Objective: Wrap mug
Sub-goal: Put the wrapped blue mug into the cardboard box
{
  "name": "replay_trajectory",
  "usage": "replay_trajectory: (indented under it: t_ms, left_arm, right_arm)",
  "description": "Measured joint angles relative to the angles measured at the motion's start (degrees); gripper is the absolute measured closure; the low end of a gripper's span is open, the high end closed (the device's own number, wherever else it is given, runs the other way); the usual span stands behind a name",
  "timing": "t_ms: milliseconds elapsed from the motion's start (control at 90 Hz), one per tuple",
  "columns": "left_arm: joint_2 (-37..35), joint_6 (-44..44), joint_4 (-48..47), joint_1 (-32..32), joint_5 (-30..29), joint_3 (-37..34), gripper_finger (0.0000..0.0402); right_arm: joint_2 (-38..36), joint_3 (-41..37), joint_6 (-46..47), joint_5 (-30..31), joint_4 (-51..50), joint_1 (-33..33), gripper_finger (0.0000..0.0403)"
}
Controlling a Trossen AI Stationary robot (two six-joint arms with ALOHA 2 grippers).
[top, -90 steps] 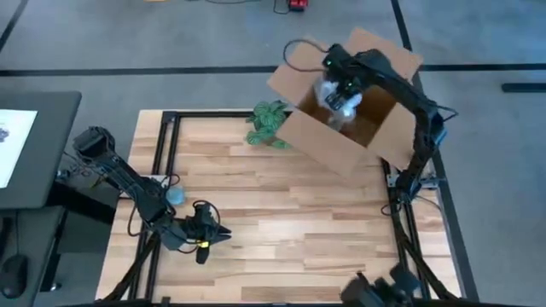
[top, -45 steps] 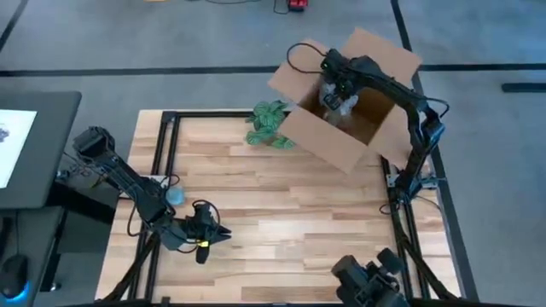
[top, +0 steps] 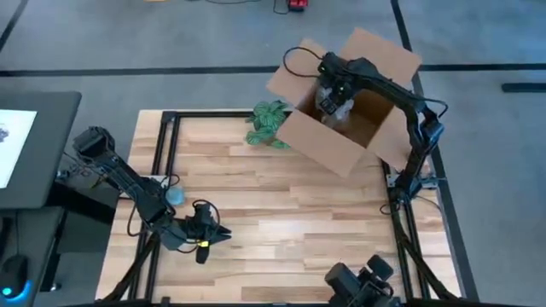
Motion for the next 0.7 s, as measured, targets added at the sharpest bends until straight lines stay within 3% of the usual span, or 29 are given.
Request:
replay_trajectory:
  t_ms: [289,700]
  left_arm:
    - [0.00,0.00,-0.01,0.00,0.00,0.00,0.0344]
    - [0.00,0.22,-0.01,0.00,0.02,0.00,0.0344]
  right_arm:
    - [0.11,-0.07,0.61,-5.65,0.06,0.58,0.0170]
    - [0.20,-0.11,1.84,-10.46,-2.49,2.39,0.0157]
